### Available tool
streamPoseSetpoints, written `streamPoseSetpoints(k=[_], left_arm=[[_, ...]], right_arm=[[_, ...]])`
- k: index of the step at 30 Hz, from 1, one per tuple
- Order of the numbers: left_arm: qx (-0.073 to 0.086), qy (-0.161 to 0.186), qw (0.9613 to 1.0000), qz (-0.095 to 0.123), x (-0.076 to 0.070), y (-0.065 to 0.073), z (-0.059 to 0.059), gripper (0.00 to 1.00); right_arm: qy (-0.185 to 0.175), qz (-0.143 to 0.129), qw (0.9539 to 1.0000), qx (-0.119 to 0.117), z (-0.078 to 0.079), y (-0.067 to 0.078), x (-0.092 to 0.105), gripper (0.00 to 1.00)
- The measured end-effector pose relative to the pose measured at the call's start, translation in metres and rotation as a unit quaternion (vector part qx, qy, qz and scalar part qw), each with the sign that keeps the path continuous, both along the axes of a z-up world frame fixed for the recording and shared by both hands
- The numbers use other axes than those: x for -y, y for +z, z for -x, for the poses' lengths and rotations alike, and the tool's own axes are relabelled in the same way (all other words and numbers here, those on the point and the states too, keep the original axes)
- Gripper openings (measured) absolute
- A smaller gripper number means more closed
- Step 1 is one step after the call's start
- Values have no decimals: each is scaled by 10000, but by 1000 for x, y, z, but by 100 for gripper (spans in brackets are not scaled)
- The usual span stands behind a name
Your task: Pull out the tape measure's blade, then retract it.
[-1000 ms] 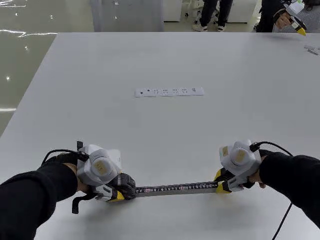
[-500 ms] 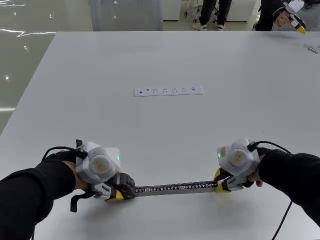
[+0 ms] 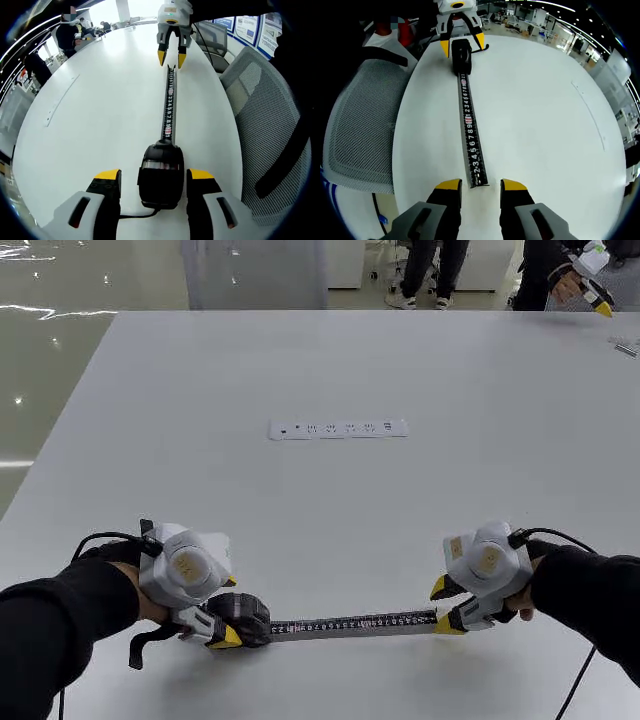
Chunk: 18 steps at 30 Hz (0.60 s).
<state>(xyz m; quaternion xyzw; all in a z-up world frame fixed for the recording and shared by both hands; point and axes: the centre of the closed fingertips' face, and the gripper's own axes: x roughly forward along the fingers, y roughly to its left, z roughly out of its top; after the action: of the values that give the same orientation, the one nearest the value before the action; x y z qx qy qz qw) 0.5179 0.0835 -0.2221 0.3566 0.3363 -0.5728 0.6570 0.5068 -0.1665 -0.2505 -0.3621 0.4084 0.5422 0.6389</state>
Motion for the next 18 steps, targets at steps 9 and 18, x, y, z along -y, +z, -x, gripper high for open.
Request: streamPoseSetpoints(k=[9,18], left_arm=[[-13,513,9984,235,-7,9,-3,65],[-254,1115,9925,442,-25,4,5,79]], right_arm=[[-445,-252,9987,90,0,8,-1,36],[-1006,-608,9926,317,0,19,3,51]])
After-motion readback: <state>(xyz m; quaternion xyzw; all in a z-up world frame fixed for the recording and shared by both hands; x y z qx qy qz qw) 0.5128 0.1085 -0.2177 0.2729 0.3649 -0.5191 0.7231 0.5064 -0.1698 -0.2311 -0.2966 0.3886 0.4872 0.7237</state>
